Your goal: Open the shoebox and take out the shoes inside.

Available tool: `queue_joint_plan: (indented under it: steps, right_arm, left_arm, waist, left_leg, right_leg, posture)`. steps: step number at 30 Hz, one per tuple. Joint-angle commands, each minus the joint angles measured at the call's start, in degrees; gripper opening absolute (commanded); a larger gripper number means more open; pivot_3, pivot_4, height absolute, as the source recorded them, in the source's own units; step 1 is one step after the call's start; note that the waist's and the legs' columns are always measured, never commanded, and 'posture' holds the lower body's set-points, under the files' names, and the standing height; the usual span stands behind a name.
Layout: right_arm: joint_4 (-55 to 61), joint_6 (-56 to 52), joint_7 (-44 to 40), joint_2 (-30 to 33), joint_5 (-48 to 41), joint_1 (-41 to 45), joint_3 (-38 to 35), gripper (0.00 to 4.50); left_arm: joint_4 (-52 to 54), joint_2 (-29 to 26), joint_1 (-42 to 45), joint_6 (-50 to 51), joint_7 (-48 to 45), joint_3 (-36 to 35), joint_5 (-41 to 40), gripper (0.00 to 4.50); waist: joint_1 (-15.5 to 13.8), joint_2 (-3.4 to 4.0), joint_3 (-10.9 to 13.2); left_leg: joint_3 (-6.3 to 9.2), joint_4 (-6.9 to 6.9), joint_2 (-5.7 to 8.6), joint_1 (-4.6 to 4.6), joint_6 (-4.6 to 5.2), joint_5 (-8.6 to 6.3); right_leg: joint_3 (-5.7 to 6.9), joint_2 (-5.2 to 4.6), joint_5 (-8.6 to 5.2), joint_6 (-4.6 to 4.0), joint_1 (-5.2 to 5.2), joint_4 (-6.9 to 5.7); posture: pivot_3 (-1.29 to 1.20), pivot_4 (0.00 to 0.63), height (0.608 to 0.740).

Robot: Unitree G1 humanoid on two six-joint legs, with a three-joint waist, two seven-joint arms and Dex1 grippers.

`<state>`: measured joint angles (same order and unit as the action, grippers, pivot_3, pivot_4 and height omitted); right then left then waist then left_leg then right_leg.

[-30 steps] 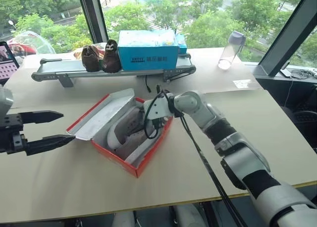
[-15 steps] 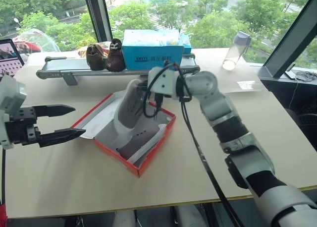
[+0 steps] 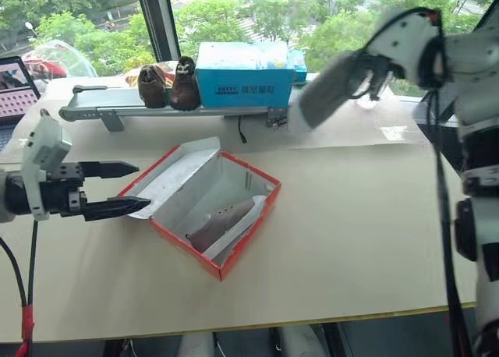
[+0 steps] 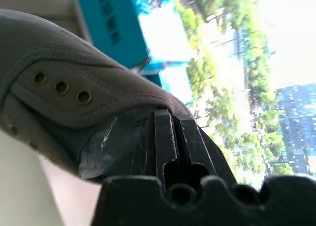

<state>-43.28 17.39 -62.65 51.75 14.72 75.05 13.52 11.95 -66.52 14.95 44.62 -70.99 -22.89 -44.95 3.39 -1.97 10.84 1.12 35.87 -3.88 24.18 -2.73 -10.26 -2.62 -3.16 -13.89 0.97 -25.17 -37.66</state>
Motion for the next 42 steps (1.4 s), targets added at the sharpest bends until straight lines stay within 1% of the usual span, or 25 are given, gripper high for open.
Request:
queue_joint_plan:
  steps: [1, 4, 7, 9, 11, 13, 16, 18, 20, 22, 23, 28, 29, 30, 31, 32, 34, 37, 40, 42]
  right_arm:
    - [-0.85, 8.31, -9.29, 2.18, -0.93, -1.23, 1.87, 0.02]
    - [-0.19, 10.58, -15.52, 1.62, -1.5, -2.63, 3.94, 0.02]
    - [2.17, 10.08, -21.56, -0.37, -4.66, -3.46, 4.35, 0.02]
    - [3.34, 10.26, -25.33, -1.89, -6.19, -3.21, 4.95, 0.02]
    - [4.63, 10.03, -28.33, -4.77, -8.02, -3.78, 5.8, 0.02]
    - [5.19, 11.14, -29.05, -7.01, -8.4, -4.67, 6.62, 0.02]
    - [5.23, 11.57, -27.85, -9.99, -8.43, -5.58, 7.17, 0.02]
    - [1.96, 14.2, -22.57, -12.87, -4.63, -5.07, 8.57, 0.02]
    - [-1.0, 16.98, -18.89, -14.31, -1.58, -4.59, 9.75, 0.02]
    - [-2.63, 17.88, -17.31, -15.09, -0.69, -4.32, 9.89, 0.64]
    - [-3.04, 17.94, -16.84, -15.45, -0.76, -4.11, 9.76, 0.82]
    - [-1.85, 14.63, -14.86, -16.49, -2.7, -0.92, 6.91, 2.51]
    - [-1.35, 13.61, -14.52, -16.59, -3.04, -0.2, 6.35, 2.99]
    - [-0.83, 12.51, -14.44, -16.58, -3.45, 0.44, 5.78, 3.23]
    - [-0.06, 9.94, -15.3, -16.53, -4.49, 1.38, 4.96, 3.52]
    - [0.56, 8.01, -15.97, -16.47, -5.26, 1.96, 4.38, 3.99]
    - [1.56, 0.95, -19.92, -15.52, -7.62, 5.44, 2.78, 4.49]
    - [5.78, -10.08, -27.31, -15.14, -12.48, 6.4, 1.67, 4.49]
    - [19.55, -23.87, -29.85, -13.2, -23.75, 2.57, 6.61, 4.49]
    - [28.42, -29.86, -29.85, -11.67, -29.26, -0.09, 10.03, 4.49]
  left_arm:
    - [-1.34, -0.28, 2.1, -1.96, -1.14, 1.08, 0.78, 4.5]
    - [-2.46, -0.04, 3.61, -2.47, -1.5, 2.79, 1.25, 4.5]
    - [-2.71, 0.61, 4.48, -2.76, -1.64, 4.19, 1.73, 4.5]
    - [-2.47, 1.04, 4.73, -2.59, -1.44, 4.54, 1.72, 4.5]
    - [-1.38, 1.25, 3.71, -1.96, -1.13, 3.93, 1.22, 4.5]
    - [-0.49, 1.24, 2.63, -1.41, -0.87, 3.09, 0.84, 4.5]
    - [0.33, 1.11, 1.6, -0.81, -0.51, 1.99, 0.47, 4.5]
    - [1.06, 0.94, 0.87, -0.18, -0.17, 0.98, 0.23, 4.5]
    - [1.81, 0.9, 0.17, 0.34, 0.18, 0.11, -0.08, 4.5]
    - [2.5, 0.94, -0.51, 0.71, 0.52, -0.55, -0.39, 4.5]
    - [2.84, 0.95, -0.84, 0.9, 0.66, -0.9, -0.53, 4.5]
    - [3.59, 1.06, -1.67, 1.39, 1.34, -1.73, -1.13, 4.5]
    - [3.58, 1.13, -1.64, 1.41, 1.4, -1.66, -1.1, 4.5]
    - [3.64, 1.21, -1.62, 1.43, 1.49, -1.56, -1.06, 4.5]
    - [3.58, 1.31, -1.47, 1.38, 1.57, -1.35, -1.0, 4.5]
    - [3.56, 1.38, -1.38, 1.35, 1.65, -1.19, -0.98, 4.5]
    - [2.87, 1.44, -0.65, 0.85, 1.64, -0.4, -0.63, 4.5]
    - [2.09, 1.75, 0.4, 0.2, 1.77, 0.62, -0.18, 4.5]
    - [1.61, 2.27, 1.12, -0.42, 1.9, 1.53, 0.32, 4.5]
    - [1.52, 2.6, 1.47, -0.63, 2.03, 2.02, 0.47, 4.5]
  waist:
    - [0.77, 0.01, 0.01]
    - [1.55, 0.2, 0.13]
    - [2.0, 0.3, 0.21]
    - [2.16, 0.36, 0.25]
    - [2.15, 0.36, 0.25]
    - [2.17, 0.36, 0.25]
    - [1.91, 0.36, 0.25]
    - [1.63, 0.36, 0.25]
    - [1.27, 0.35, 0.25]
    - [0.78, 0.35, 0.25]
    - [0.49, 0.35, 0.26]
    - [0.41, 0.35, 0.26]
    - [0.43, 0.35, 0.26]
    - [0.46, 0.35, 0.26]
    - [0.54, 0.35, 0.26]
    - [0.6, 0.35, 0.26]
    - [0.6, 0.36, 0.26]
    - [0.48, 0.36, 0.27]
    - [0.29, 0.36, 0.26]
    - [0.12, 0.36, 0.26]
  left_leg:
    - [-0.01, 0.0, 0.0, 0.0, 0.01, -0.01]
    - [-0.12, 0.02, 0.01, -0.02, 0.02, -0.01]
    - [-0.12, 0.1, 0.02, -0.08, 0.02, 0.0]
    - [-0.13, 0.17, 0.01, -0.12, 0.02, 0.0]
    - [-0.11, 0.22, 0.0, -0.14, 0.02, 0.01]
    - [-0.11, 0.25, 0.0, -0.17, 0.02, 0.01]
    - [-0.11, 0.27, 0.0, -0.18, 0.01, 0.01]
    - [-0.11, 0.28, 0.01, -0.15, 0.02, 0.01]
    - [-0.11, 0.31, 0.01, -0.14, 0.01, 0.01]
    - [-0.11, 0.33, 0.02, -0.1, 0.01, 0.01]
    - [-0.12, 0.33, 0.01, -0.1, 0.01, 0.01]
    - [-0.11, 0.35, 0.01, -0.07, 0.01, 0.01]
    - [-0.11, 0.36, 0.01, -0.07, 0.01, 0.01]
    - [-0.11, 0.36, 0.01, -0.08, 0.01, 0.01]
    - [-0.1, 0.36, 0.01, -0.09, 0.01, 0.01]
    - [-0.1, 0.36, 0.0, -0.09, 0.01, 0.01]
    - [-0.1, 0.35, 0.0, -0.1, 0.01, 0.01]
    - [-0.1, 0.35, 0.0, -0.09, 0.01, 0.01]
    - [-0.07, 0.35, 0.0, -0.09, 0.01, 0.01]
    - [-0.06, 0.36, -0.01, -0.09, 0.01, 0.01]
  right_leg:
    - [-0.01, 0.0, 0.0, 0.0, 0.0, 0.01]
    - [-0.16, 0.0, 0.01, 0.01, -0.03, -0.06]
    - [-0.19, 0.01, -0.03, 0.09, -0.04, -0.29]
    - [-0.22, 0.03, -0.1, 0.21, -0.04, -0.39]
    - [-0.24, 0.05, -0.14, 0.29, -0.03, -0.45]
    - [-0.24, 0.06, -0.14, 0.29, 0.0, -0.45]
    - [-0.25, 0.06, -0.11, 0.29, 0.03, -0.45]
    - [-0.25, 0.05, -0.1, 0.26, 0.03, -0.45]
    - [-0.25, 0.05, 0.0, 0.1, 0.03, -0.44]
    - [-0.24, 0.04, 0.02, 0.08, 0.01, -0.43]
    - [-0.24, 0.04, 0.02, 0.09, 0.01, -0.42]
    - [-0.23, 0.04, 0.05, 0.06, 0.0, -0.42]
    - [-0.23, 0.04, 0.05, 0.06, 0.0, -0.43]
    - [-0.23, 0.04, 0.05, 0.06, 0.0, -0.45]
    - [-0.23, 0.05, 0.05, 0.06, 0.0, -0.45]
    - [-0.23, 0.05, 0.05, 0.06, 0.01, -0.45]
    - [-0.23, 0.05, 0.05, 0.05, 0.01, -0.45]
    - [-0.23, 0.05, 0.06, 0.05, 0.0, -0.45]
    - [-0.18, 0.05, 0.05, 0.05, 0.04, -0.43]
    - [-0.18, 0.05, 0.05, 0.05, 0.05, -0.44]
  posture:
    - [0.0, 0.15, 0.74]
    - [0.0, 0.15, 0.74]
    - [0.0, 0.15, 0.74]
    - [0.0, 0.15, 0.74]
    - [0.0, 0.15, 0.74]
    - [0.0, 0.15, 0.74]
    - [0.0, 0.15, 0.74]
    - [0.0, 0.15, 0.74]
    - [0.0, 0.15, 0.74]
    - [0.0, 0.15, 0.74]
    - [0.0, 0.15, 0.74]
    - [0.0, 0.15, 0.74]
    - [0.0, 0.15, 0.74]
    - [0.0, 0.15, 0.74]
    - [0.0, 0.15, 0.74]
    - [0.0, 0.15, 0.74]
    - [0.0, 0.15, 0.74]
    - [0.0, 0.15, 0.74]
    - [0.0, 0.15, 0.74]
    - [0.0, 0.15, 0.74]
